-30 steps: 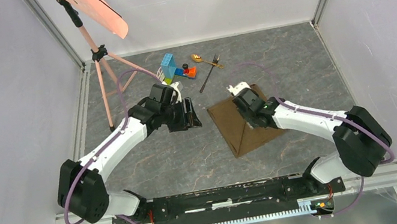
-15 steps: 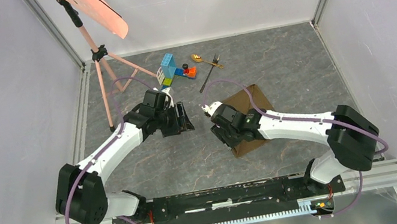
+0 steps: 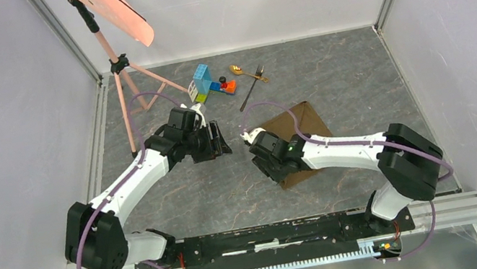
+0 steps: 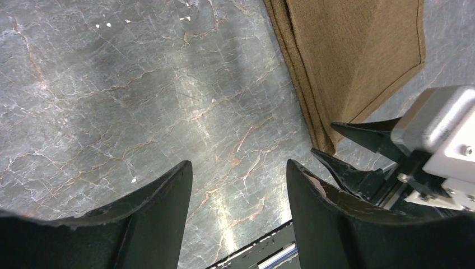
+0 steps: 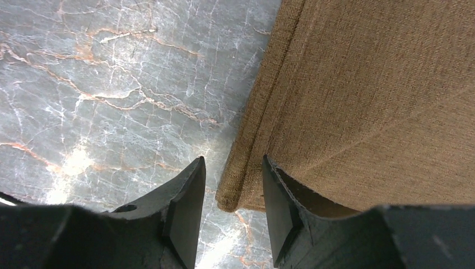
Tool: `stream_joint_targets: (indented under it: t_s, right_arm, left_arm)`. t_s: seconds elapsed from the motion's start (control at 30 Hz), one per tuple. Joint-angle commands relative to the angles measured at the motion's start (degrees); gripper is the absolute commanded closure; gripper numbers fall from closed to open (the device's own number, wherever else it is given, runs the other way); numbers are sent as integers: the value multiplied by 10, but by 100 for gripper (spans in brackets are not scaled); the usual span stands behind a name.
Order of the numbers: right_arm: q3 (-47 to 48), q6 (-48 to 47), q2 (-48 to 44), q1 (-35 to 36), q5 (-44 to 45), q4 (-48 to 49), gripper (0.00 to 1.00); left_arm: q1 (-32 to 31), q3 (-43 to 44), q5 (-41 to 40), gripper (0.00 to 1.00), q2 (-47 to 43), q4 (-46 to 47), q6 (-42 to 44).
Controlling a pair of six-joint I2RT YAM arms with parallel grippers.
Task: Fold the napkin into a case and place the utensils inside
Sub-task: Pick up the top corner of the square folded napkin from the center of the board.
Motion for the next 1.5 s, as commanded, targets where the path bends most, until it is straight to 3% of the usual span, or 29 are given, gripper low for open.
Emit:
stream_joint_targets:
  t_s: [0.0, 0.3, 0.4, 0.5, 0.6, 0.7, 0.8, 0.97, 1.2, 1.47]
  right_arm:
    - [-7, 7, 18, 8, 29, 25, 52]
    - [-38, 4, 49, 16, 67, 43, 52]
    - [-60, 6, 52, 23, 86, 62, 57]
    - [-82, 9, 56, 28, 107, 82, 74]
    - [-110, 11, 42, 28, 112, 115, 100]
    - [-132, 7, 2, 28, 98, 150, 100]
    - [-151, 0, -41, 28, 69, 187, 100]
    - [-169, -4, -91, 26, 49, 213, 100]
    - [-184, -13, -132, 16, 45, 212, 100]
    - [-197, -18, -165, 4, 32, 222, 100]
  left_arm:
    - [4, 0, 15, 30, -8, 21, -18]
    - [7, 0, 14, 30, -2, 18, -16]
    - [8, -3, 16, 30, 2, 20, -23]
    - [10, -4, 25, 29, 10, 25, -47]
    - [14, -12, 57, 27, 28, 49, -101]
    - [18, -33, 115, 25, 60, 111, -191]
    - [8, -73, 159, 23, 90, 230, -323]
    - [-22, -81, 118, 22, 142, 335, -449]
    - [-75, -54, 86, 18, 233, 406, -495]
    - [-94, -49, 39, 24, 276, 414, -494]
